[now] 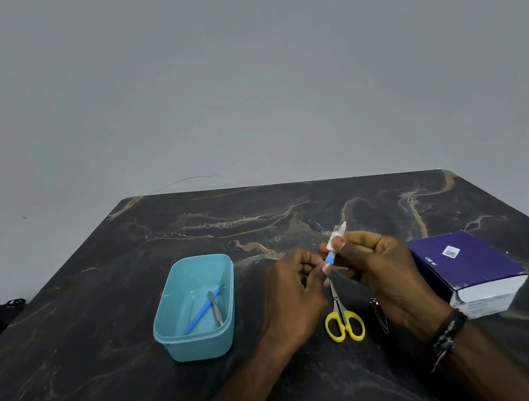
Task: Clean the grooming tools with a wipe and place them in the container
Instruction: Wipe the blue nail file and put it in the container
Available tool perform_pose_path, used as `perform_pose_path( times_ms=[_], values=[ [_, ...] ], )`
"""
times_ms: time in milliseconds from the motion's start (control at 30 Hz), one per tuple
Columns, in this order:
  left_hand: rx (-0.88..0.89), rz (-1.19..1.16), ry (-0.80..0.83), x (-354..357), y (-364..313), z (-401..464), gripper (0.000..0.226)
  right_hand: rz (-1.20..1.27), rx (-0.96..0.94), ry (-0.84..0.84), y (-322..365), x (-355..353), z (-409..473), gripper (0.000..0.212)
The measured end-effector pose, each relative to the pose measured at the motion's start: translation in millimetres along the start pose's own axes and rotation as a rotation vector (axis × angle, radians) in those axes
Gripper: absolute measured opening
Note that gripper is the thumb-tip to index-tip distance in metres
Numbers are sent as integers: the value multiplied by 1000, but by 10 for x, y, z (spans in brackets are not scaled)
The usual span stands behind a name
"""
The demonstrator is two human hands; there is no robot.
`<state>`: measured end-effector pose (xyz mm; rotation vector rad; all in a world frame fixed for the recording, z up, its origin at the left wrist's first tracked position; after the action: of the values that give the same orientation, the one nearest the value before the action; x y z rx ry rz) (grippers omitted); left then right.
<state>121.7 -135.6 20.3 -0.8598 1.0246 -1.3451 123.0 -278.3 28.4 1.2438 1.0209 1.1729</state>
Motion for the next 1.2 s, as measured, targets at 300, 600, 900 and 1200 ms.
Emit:
perform_pose_path(
  times_ms=[300,600,900,1200],
  values=[
    [-5,0,-27,-23,-1,-9,6,-87,37,44,-26,29,-22,9],
    [32,56,46,11,27,-8,16,97,-20,-143,79,-137,6,10],
    [61,-37,-112,-113,21,28,17,-43,-24,-117,55,-138,32,10],
    [166,-546,-447,-312,-109,56,15,-278,10,163,32,115,-80,14]
  ],
)
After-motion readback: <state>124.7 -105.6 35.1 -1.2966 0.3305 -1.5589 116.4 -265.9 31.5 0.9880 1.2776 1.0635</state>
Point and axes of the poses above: each hand's wrist, its own z-axis towards the middle knuckle, its own x-axis out of the palm, y = z × x, the point moved 4 cm from there along z, towards the middle knuckle, and after that the axes turned 10 degrees about -z, right-handed, at the moved point
